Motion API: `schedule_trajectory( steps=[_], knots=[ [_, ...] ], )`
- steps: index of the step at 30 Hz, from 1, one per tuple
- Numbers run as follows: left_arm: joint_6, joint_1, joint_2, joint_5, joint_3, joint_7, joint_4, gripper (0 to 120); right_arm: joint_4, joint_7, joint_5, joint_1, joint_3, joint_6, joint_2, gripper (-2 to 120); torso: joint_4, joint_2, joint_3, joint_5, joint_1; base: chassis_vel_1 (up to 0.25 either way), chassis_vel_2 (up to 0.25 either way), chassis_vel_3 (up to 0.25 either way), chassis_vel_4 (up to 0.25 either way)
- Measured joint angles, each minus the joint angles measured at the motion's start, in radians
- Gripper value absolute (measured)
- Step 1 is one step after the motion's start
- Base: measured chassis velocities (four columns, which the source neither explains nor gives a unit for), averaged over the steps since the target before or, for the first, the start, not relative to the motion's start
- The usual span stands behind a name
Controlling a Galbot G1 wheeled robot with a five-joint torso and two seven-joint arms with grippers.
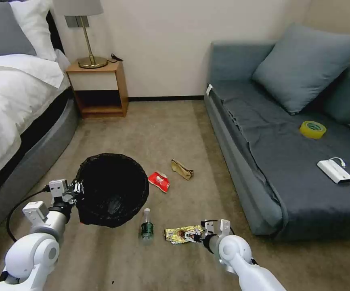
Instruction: Pick up the trash bin, then pick up the garbage on the floor and place it into the trash bin.
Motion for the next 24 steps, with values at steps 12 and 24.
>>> schedule_trajectory(
  steps=[12, 24],
  knots=[
    [0.0, -0.013, 0.001, 0.002, 0.0, 0.004, 0.021, 4, -0.092, -0.06, -0.055, 0.015, 0.002, 0.021, 0.031, 100, -0.0001, 0.0, 0.0, 0.0, 0.0, 0.0, 0.0, 0.0, 0.0],
    [-0.006, -0.013, 0.0, 0.006, 0.001, 0.012, 0.034, 4, -0.167, -0.088, -0.091, 0.049, 0.001, 0.044, 0.053, 100, 0.0, 0.0, 0.0, 0.0, 0.0, 0.0, 0.0, 0.0, 0.0]
  ],
)
